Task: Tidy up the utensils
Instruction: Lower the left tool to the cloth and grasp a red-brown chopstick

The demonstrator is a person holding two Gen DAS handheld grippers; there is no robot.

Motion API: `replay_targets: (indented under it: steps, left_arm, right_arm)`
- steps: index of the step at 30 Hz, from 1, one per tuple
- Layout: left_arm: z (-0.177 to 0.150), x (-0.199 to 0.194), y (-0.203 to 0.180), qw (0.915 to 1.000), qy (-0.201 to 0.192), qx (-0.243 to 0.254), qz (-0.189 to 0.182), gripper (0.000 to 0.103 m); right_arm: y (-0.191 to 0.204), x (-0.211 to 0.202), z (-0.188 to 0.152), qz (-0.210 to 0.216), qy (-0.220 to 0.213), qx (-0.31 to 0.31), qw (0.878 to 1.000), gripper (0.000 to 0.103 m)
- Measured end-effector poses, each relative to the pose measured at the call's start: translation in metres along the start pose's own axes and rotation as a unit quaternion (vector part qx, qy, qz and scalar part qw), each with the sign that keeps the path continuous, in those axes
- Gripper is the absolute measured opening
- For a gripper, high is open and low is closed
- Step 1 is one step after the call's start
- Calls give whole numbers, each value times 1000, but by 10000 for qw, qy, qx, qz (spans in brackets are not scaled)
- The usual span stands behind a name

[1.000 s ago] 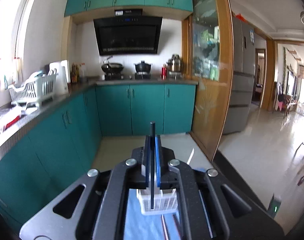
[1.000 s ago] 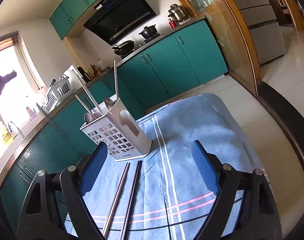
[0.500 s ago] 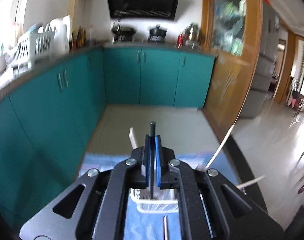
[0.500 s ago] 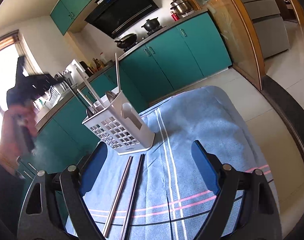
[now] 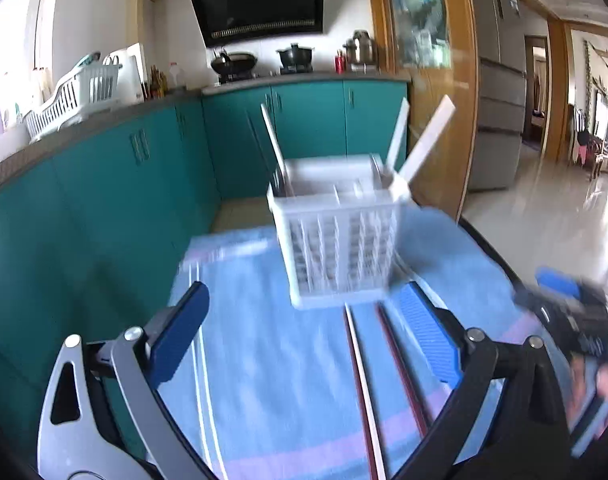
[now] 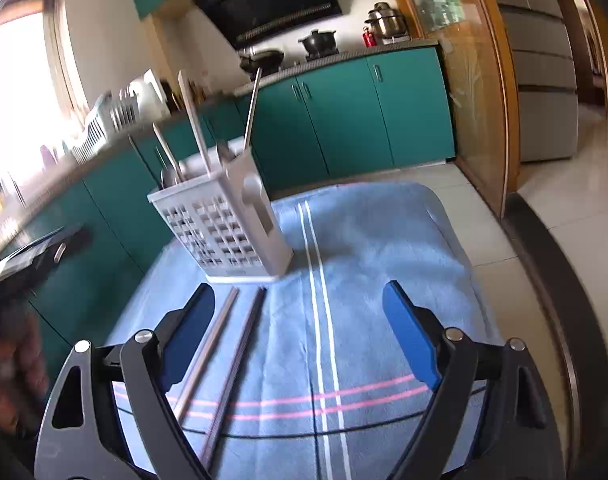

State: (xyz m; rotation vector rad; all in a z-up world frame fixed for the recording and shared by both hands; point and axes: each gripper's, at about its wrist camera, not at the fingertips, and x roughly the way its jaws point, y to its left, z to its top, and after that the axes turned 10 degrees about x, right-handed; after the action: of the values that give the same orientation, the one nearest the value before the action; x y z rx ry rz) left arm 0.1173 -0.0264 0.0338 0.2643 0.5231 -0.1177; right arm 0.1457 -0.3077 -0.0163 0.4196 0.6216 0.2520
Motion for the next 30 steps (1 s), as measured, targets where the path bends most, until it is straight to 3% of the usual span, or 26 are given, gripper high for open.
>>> replay_targets:
  steps: [3, 6, 11, 22, 24, 29, 30]
  left_arm:
    - [-24, -1, -8, 9996, 40, -191, -221, 95]
    - [-35, 1, -11, 9997, -13, -206, -120, 95]
    - [-48, 23, -4, 9968, 469, -456, -451, 93]
    - [-49, 21, -10, 9971, 476, -349, -482, 93]
    - [-48, 25, -9, 9967, 512, -353, -528, 89]
    - [-35, 67, -11, 9928, 944, -279, -680, 55]
    - [-32, 77, -10, 9919, 1051, -243, -667, 52]
  right_arm:
    - [14, 6, -9, -352, 33, -409, 9985, 84]
    - [22, 14, -19, -559, 159, -598, 9965, 84]
    - [25, 21, -27, -633, 294, -616, 9957, 84]
    - [25, 23, -29, -561, 380, -582, 9960, 84]
    - [24, 22, -28, -547, 376, -553, 9963, 84]
    - [21, 26, -23, -468, 410, -414, 9972, 84]
    - [20, 27, -23, -438, 441, -387, 9973, 84]
